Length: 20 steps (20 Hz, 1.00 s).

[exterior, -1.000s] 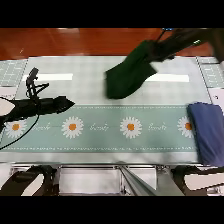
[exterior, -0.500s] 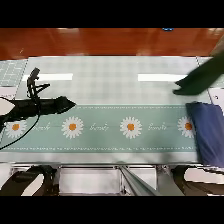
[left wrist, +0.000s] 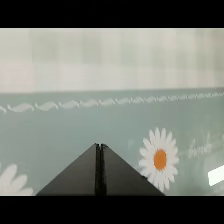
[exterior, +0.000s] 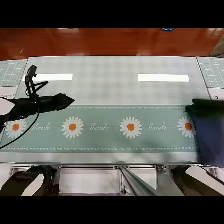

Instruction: Fold the shirts.

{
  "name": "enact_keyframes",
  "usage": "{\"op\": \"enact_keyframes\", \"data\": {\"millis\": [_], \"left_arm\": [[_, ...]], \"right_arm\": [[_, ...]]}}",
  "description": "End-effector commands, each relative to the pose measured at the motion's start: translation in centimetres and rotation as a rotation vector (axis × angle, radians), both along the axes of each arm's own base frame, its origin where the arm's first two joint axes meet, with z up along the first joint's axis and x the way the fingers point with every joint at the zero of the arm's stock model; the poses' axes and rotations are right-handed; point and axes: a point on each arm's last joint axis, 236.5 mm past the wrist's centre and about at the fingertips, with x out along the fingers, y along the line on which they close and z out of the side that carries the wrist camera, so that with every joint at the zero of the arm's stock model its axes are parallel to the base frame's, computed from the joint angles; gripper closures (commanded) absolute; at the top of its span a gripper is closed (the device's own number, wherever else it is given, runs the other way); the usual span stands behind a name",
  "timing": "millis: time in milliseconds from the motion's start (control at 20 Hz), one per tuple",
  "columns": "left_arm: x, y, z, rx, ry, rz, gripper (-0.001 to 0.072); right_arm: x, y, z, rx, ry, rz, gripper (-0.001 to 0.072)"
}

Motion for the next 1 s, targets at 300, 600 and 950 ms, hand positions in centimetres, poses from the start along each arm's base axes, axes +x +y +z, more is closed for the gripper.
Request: {"op": "enact_keyframes", "data": {"millis": [300,600,950], "left_arm": [[5.1,0.6,-1.2,0.090,-0.126,0.056,0.0676],[12.3,2.5,7.5,0.072,-0.298,0.101,0.0676],[11.4,-1.5,0.9,0.305,-0.022,-0.088,0.0676]], "right_arm": [[-15.6,3.0,-9.0,0.058,0.519,-0.260,0.0300],[8.0,4.9,-0.5,-0.031,-0.345,0.038,0.0696],[23.5,31.3,-7.3,-0.210,-0.306,1.024,0.0696]]}}
